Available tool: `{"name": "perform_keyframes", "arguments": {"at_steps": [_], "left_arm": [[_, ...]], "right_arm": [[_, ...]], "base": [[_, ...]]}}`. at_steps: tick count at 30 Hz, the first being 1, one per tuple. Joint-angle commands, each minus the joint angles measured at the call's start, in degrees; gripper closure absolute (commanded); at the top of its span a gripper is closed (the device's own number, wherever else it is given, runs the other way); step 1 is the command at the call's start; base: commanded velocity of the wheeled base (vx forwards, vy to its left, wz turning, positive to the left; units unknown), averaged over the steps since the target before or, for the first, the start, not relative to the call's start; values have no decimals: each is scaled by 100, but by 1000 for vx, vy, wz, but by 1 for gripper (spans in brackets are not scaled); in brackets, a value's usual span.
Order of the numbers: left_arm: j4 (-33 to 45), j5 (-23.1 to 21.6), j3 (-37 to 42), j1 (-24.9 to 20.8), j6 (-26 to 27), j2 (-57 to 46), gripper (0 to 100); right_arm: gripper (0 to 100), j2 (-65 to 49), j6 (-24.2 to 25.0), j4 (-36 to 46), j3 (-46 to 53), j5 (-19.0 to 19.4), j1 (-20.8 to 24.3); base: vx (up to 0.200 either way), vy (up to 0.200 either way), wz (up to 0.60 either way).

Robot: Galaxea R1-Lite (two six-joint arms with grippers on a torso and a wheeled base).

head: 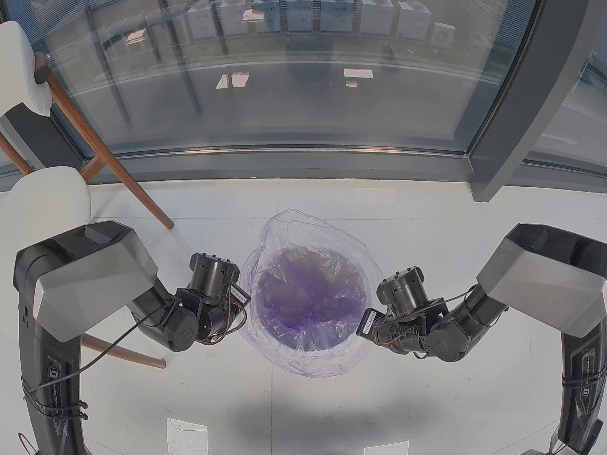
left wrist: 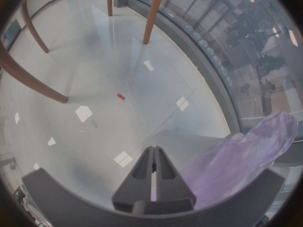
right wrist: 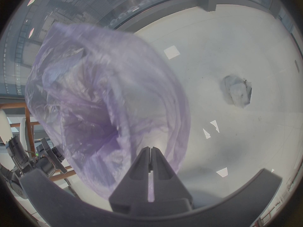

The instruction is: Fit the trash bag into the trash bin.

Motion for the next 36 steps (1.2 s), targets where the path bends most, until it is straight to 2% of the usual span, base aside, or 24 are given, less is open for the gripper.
{"name": "perform_keyframes", "arguments": {"at_steps": [1,8,11,12,15,20,26,30,36], "left_arm": [[2,30,-144,8,-16,229,100],[-7,197,110,113,-68,176,100],[-7,206,488,113,-156,-360,100],[-16,171,954,113,-174,-905,100],[-16,127,1482,96,-130,-1599,100],[37,-295,1939,78,-112,-2680,100],[2,-629,1912,8,-95,-2918,100],[-25,-892,1859,-282,-51,-2909,100],[-25,-1068,1068,-370,-95,-2487,100]], "right_arm": [[100,242,4,-5,-221,-8,-51],[100,181,4,-5,-212,-8,-121],[100,-48,13,4,-168,-17,-130],[100,-373,4,13,-28,-8,-130],[100,-733,4,22,139,-8,-130],[100,-1181,4,48,368,-8,-104],[100,-1199,4,30,403,-8,-86],[100,-1199,13,13,412,1,-51],[100,-926,30,-5,-221,80,-77]], "base": [[0,0,0],[0,0,0],[0,0,0],[0,0,0],[0,0,0],[0,0,0],[0,0,0],[0,0,0],[0,0,0]]}}
